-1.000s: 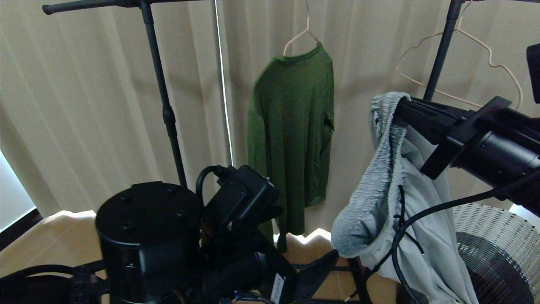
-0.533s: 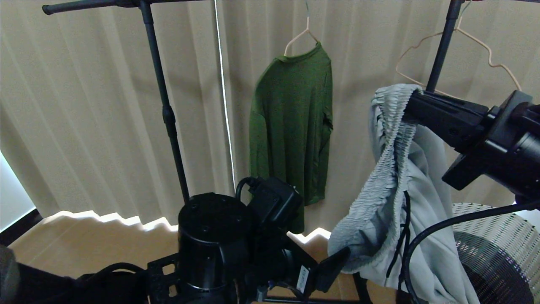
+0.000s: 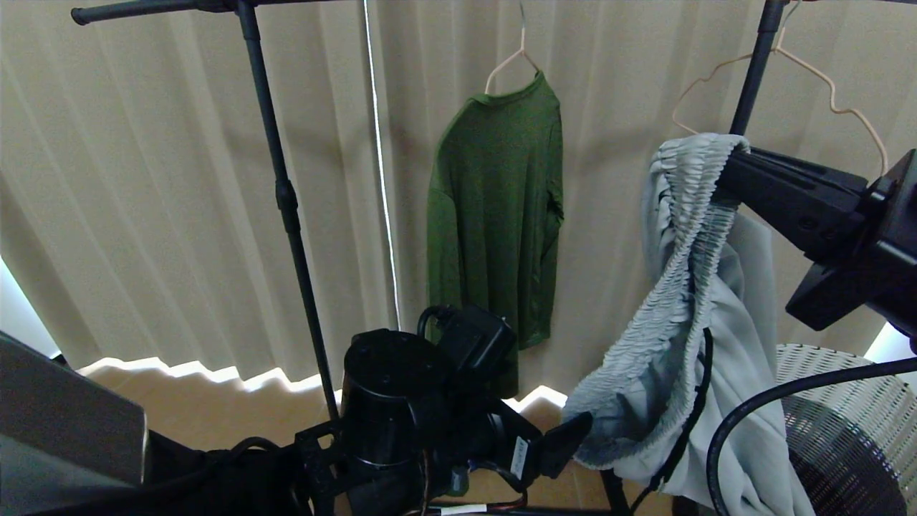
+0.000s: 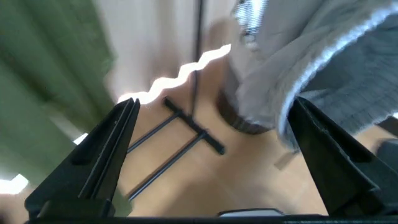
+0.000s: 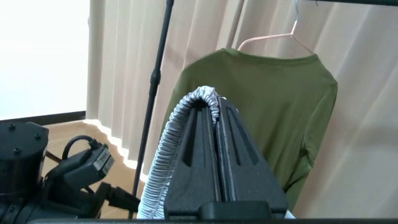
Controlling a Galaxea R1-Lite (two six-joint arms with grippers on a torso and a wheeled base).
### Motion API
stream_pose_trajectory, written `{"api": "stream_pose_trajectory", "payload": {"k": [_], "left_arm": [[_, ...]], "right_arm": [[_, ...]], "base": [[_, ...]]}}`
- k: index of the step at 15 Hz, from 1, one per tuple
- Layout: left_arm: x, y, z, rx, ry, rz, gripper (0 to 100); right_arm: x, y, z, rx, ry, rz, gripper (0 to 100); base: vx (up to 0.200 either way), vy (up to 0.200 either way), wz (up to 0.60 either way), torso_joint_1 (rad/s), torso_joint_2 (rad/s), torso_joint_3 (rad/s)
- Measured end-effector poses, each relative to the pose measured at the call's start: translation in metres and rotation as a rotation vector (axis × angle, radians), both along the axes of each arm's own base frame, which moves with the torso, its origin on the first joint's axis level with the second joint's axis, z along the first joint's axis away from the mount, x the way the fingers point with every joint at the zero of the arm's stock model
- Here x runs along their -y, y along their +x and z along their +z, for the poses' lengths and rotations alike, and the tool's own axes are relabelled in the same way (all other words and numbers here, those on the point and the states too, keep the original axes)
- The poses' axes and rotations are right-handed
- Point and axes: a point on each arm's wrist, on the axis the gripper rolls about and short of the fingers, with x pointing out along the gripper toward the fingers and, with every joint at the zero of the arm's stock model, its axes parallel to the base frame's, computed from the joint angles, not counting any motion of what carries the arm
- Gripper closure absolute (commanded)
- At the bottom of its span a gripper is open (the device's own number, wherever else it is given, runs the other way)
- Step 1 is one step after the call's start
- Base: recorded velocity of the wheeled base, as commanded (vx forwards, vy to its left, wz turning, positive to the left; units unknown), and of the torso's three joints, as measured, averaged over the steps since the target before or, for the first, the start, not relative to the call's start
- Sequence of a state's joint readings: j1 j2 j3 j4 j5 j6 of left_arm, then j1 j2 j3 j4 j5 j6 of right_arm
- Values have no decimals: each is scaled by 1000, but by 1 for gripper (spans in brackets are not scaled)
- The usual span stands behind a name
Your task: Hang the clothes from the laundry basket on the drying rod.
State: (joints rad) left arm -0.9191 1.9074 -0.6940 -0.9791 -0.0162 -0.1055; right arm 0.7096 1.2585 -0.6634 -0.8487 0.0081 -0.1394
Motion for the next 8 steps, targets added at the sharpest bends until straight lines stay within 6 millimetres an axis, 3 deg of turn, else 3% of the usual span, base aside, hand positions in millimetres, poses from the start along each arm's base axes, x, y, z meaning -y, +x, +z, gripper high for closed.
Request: {"api": "stream_pose_trajectory", "payload": {"k": [6, 7, 8], "left_arm": [[9, 10, -10, -10, -16, -9, 0], [10, 12, -13, -18, -13, -6, 100], [11, 12, -15, -22, -8, -5, 100]], "right_arm": [[0, -1, 2, 12, -1, 33, 100], [0, -1, 3, 15, 1, 32, 100], [0, -1, 3, 14, 1, 32, 100]], "base": [[0, 0, 0, 0, 0, 0], [0, 0, 0, 0, 0, 0], [0, 0, 0, 0, 0, 0]]}}
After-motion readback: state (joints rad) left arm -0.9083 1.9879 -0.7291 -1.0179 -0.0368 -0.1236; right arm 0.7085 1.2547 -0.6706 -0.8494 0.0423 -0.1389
